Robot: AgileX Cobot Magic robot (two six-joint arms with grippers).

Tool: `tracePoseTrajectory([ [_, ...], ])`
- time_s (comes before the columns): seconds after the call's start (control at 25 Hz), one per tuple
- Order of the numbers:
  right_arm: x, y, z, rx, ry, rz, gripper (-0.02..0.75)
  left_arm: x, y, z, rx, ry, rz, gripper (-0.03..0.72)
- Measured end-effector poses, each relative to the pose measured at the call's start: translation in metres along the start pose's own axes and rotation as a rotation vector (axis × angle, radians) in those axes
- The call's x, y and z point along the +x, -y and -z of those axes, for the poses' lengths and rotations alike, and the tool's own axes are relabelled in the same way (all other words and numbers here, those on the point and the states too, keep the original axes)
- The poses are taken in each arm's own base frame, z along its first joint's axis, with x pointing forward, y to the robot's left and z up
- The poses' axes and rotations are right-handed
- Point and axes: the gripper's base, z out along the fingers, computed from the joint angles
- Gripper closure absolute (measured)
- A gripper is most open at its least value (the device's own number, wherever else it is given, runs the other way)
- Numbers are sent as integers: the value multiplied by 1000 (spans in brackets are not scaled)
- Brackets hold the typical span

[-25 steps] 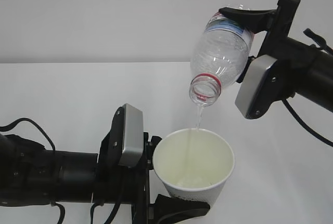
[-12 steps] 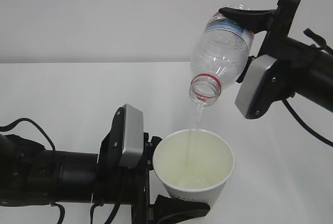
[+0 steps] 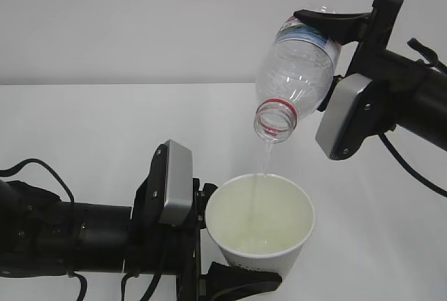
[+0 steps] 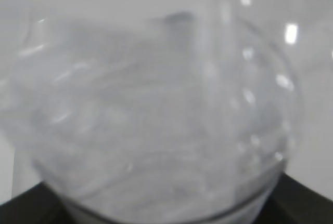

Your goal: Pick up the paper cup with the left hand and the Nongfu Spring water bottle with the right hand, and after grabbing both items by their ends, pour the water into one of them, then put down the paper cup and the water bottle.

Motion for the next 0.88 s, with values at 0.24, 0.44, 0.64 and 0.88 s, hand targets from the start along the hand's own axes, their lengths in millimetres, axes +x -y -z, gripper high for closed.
tracePoseTrajectory([
  [0.24, 0, 0, 0, 0, 0, 0, 254, 0, 0, 0, 0, 0, 0, 113],
  [0.44, 0, 0, 0, 0, 0, 0, 254, 0, 0, 0, 0, 0, 0, 113],
  [0.64, 0, 0, 0, 0, 0, 0, 254, 0, 0, 0, 0, 0, 0, 113],
  [0.88, 0, 0, 0, 0, 0, 0, 254, 1, 0, 0, -3, -10, 0, 113],
])
